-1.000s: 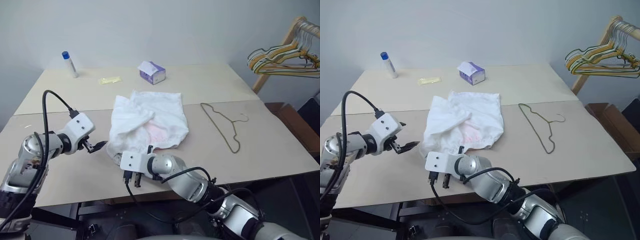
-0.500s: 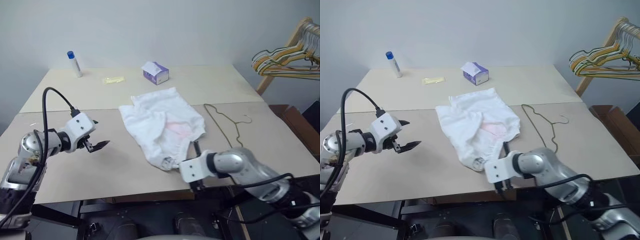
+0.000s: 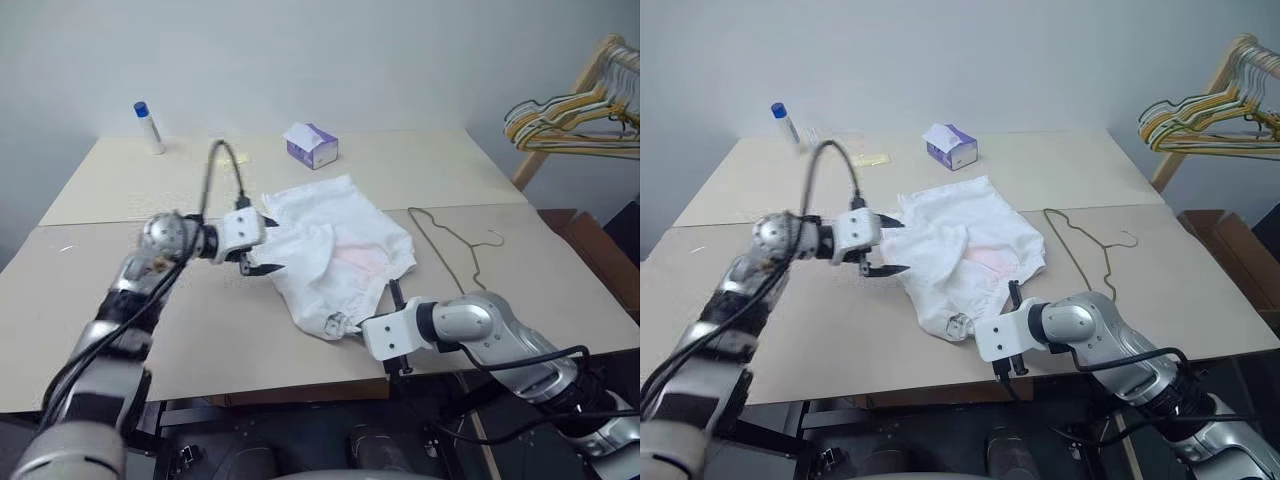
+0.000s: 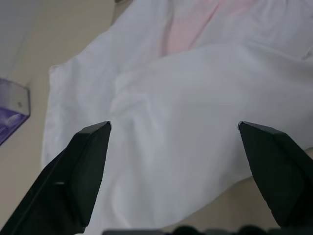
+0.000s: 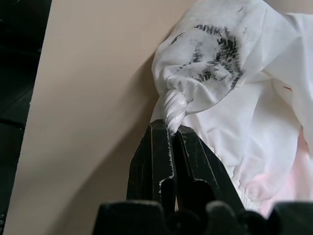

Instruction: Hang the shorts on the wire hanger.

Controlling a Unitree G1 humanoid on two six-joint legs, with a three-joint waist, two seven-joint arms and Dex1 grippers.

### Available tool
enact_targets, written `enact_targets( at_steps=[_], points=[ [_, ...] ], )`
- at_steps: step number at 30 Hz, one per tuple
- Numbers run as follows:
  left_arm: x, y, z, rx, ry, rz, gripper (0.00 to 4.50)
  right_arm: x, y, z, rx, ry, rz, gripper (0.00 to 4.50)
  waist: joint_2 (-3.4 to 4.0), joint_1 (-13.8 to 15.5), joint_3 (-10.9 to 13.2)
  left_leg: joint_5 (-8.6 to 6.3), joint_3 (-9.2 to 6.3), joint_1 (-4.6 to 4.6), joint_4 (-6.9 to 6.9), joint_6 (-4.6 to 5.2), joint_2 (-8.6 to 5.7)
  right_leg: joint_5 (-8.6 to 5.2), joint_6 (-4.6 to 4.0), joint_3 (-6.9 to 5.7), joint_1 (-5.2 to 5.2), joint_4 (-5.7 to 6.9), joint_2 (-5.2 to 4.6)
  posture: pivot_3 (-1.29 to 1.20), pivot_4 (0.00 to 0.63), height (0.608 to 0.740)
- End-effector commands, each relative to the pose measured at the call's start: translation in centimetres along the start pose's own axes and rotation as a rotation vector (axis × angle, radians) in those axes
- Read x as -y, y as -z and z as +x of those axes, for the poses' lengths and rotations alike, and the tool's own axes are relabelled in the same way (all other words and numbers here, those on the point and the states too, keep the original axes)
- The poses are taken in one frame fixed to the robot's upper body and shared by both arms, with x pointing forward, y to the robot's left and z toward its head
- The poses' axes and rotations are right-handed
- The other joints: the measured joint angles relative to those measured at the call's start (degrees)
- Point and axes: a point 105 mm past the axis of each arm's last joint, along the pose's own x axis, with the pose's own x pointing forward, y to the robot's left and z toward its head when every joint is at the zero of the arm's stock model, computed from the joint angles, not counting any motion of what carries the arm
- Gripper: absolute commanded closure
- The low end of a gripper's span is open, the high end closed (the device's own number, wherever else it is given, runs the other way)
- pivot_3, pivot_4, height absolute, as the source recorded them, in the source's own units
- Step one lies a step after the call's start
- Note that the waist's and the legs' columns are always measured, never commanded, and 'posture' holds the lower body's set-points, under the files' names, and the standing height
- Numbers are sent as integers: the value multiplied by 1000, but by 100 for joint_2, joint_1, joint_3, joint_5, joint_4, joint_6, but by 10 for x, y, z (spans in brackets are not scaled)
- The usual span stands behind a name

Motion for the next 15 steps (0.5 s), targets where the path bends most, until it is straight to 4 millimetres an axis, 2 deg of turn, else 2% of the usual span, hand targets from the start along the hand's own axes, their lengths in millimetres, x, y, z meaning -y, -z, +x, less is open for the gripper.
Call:
enact_targets(
  at_steps=[1, 6, 11, 15],
  points=[
    [-12, -17, 10, 0, 93, -105, 0, 12, -1, -6, -27, 59, -17, 4476, 0, -29, 0, -1, 0, -2, 2, 1, -1, 0, 2, 0, 0, -2, 0, -131, 0, 740],
    [-14, -31, 38, -4, 87, -57, 0, 16, -6, -2, -25, 95, 4, 4476, 0, -205, 0, -4, -2, -2, 4, 8, -2, -1, 8, 8, 1, -2, -1, -150, 0, 740],
    [-7, -21, 63, -111, 51, -82, 0, 18, -10, 2, -26, 114, 10, 4476, 0, -394, 0, -4, -4, 2, 5, 8, -2, 0, 10, 13, 0, 7, 0, -157, 0, 740],
    [-6, -15, 70, -178, 9, -63, 0, 17, -10, 4, -35, 119, 10, 4476, 0, -500, 0, -4, -8, 1, 5, 8, -2, 0, 13, 13, 0, 8, 0, -156, 0, 740]
  ],
)
